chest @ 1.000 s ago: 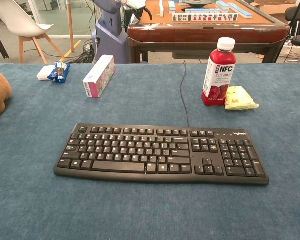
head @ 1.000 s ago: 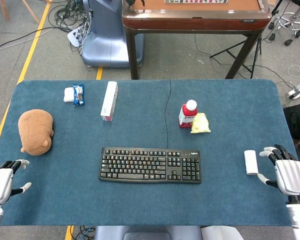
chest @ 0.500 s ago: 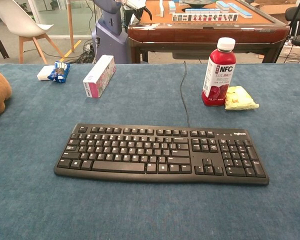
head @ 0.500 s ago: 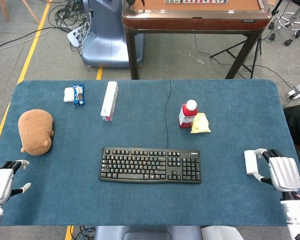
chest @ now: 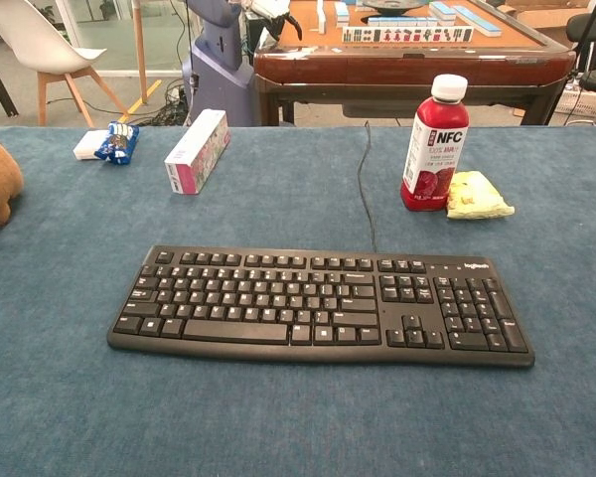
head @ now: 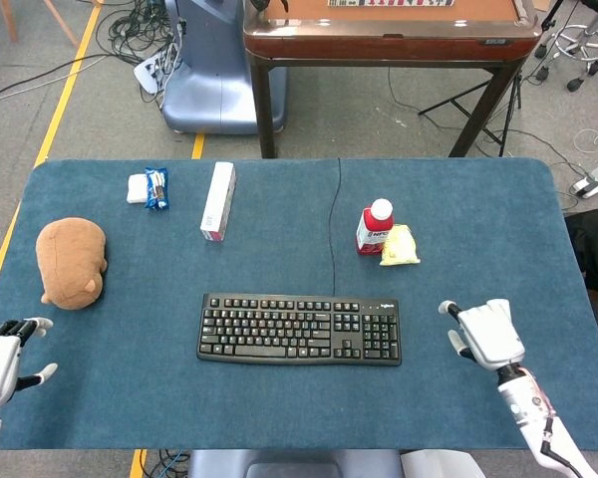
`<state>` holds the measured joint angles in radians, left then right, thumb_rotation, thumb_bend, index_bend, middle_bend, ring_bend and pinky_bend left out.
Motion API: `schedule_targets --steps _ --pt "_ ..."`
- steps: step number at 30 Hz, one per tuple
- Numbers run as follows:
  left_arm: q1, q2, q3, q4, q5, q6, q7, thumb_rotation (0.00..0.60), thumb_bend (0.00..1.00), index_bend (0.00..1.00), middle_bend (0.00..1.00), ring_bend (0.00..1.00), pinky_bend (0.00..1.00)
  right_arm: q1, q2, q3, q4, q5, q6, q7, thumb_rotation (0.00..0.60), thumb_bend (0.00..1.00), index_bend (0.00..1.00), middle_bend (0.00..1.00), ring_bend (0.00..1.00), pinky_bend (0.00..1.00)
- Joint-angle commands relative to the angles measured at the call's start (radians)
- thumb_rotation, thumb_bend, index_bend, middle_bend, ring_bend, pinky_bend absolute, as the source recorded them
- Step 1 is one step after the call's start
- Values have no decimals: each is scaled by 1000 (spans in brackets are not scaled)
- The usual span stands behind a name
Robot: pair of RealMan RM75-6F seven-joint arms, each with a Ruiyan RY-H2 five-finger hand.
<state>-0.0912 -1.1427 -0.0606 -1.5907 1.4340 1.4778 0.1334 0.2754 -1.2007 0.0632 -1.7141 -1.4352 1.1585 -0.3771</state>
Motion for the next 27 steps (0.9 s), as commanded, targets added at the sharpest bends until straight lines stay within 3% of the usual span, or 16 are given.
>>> schedule_targets --steps 1,5,9,15,27 --pt "2 4 0 -5 2 4 1 600 29 366 447 347 563 42 -44 -4 -1 33 -55 -59 600 647 378 1000 1000 1000" --pt "5 9 -1 -9 3 11 -2 600 29 366 448 347 563 69 -85 -7 10 51 -85 -98 600 809 378 1000 1000 1000" --pt "4 12 -2 -9 -2 6 -3 600 30 367 447 347 563 87 -122 -9 23 68 -99 -124 600 900 378 1000 1000 1000" --pt "6 23 -4 -20 -7 7 -1 600 29 369 447 347 563 107 -156 -16 35 83 -111 -150 600 952 378 1000 1000 1000" --pt "10 42 -13 -51 -32 5 11 600 29 376 447 347 563 134 -204 -32 83 105 -129 -151 600 962 378 1000 1000 1000"
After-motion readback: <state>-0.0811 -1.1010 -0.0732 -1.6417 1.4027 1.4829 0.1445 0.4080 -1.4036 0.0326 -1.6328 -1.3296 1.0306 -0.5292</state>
